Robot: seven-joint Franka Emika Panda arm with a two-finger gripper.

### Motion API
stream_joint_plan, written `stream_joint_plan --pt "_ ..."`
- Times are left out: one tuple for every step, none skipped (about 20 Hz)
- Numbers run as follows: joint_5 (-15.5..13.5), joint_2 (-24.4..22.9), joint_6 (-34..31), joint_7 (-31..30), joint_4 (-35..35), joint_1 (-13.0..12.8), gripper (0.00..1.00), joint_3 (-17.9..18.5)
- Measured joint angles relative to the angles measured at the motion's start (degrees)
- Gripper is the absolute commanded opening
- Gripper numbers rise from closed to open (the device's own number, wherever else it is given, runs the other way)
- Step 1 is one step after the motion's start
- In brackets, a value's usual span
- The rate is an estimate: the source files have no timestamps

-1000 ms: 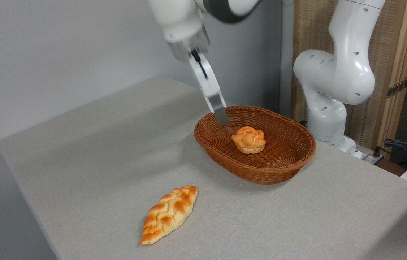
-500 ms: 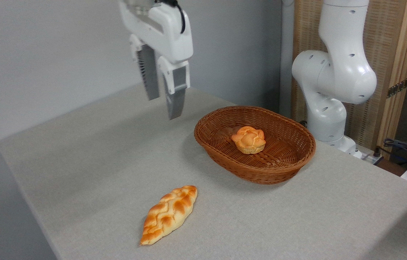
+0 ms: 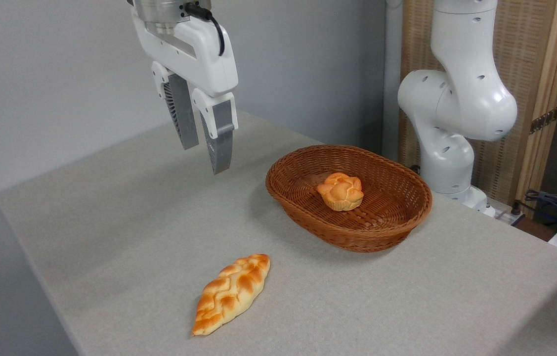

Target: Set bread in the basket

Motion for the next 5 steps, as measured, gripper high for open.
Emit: stream_joint_plan --pt "0.0 0.0 0.0 0.0 0.0 0.1 1.0 0.0" --pt "0.3 0.0 0.0 0.0 0.0 0.2 1.0 0.0" --pt "1.0 0.0 0.0 0.0 0.0 0.2 1.0 0.0" --pt "1.6 0.0 0.0 0.0 0.0 0.2 1.0 0.0" --pt "1.9 0.0 0.0 0.0 0.0 0.3 1.0 0.0"
